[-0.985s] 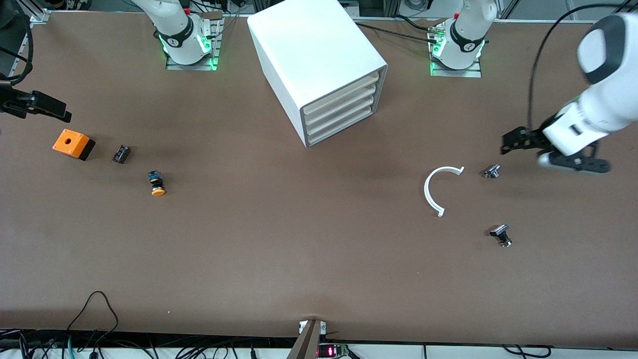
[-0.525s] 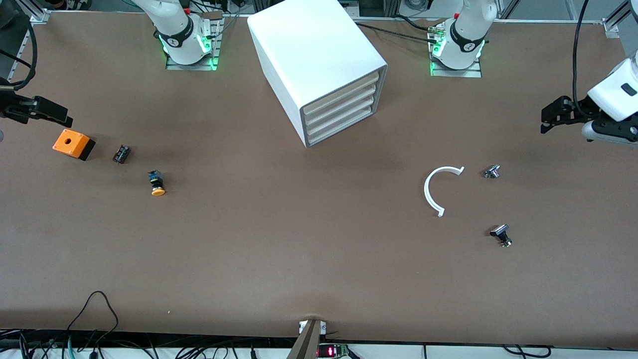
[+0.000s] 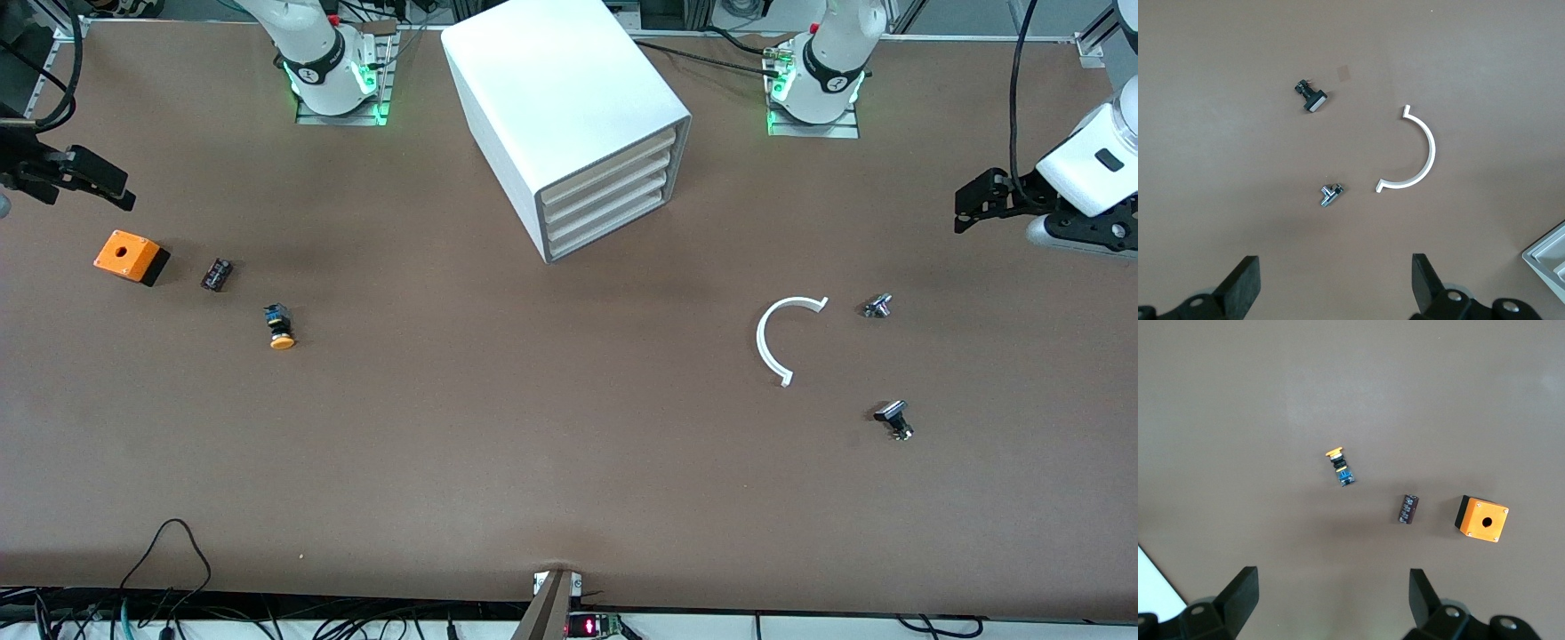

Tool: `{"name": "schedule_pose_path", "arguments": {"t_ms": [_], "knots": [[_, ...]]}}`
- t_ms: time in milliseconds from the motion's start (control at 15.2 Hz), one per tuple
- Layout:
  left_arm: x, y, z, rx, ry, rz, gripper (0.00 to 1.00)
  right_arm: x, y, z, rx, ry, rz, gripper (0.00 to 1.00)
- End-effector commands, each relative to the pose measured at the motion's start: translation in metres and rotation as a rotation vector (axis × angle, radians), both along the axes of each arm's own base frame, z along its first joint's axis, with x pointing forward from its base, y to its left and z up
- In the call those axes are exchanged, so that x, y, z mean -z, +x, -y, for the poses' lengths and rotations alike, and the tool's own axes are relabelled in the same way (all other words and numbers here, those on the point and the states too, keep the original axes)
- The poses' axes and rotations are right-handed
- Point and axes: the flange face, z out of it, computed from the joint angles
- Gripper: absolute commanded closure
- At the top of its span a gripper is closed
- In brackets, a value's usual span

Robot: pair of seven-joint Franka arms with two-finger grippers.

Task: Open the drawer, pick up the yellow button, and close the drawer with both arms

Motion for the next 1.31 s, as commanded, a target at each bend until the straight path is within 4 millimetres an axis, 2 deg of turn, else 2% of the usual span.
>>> {"name": "schedule_pose_path", "arguments": {"t_ms": [0,328,656,1247], "knots": [[-0.005,0.002,0.005,-0.016,-0.006,0.007,0.0,0.001,-0.006,0.006,-0.005,0.011,0.006,0.0],[-0.005,0.001,0.005,-0.018,-0.01,0.001,0.0,0.006,-0.012,0.007,0.01,0.009,-0.037,0.0],[-0.003,0.002,0.0,-0.026,-0.012,-0.007,0.0,0.01,-0.029,0.004,0.003,0.001,-0.023,0.0],[-0.002,0.002,0.0,-0.026,-0.012,-0.008,0.0,0.008,-0.025,0.007,-0.007,-0.002,-0.008,0.0]]}}
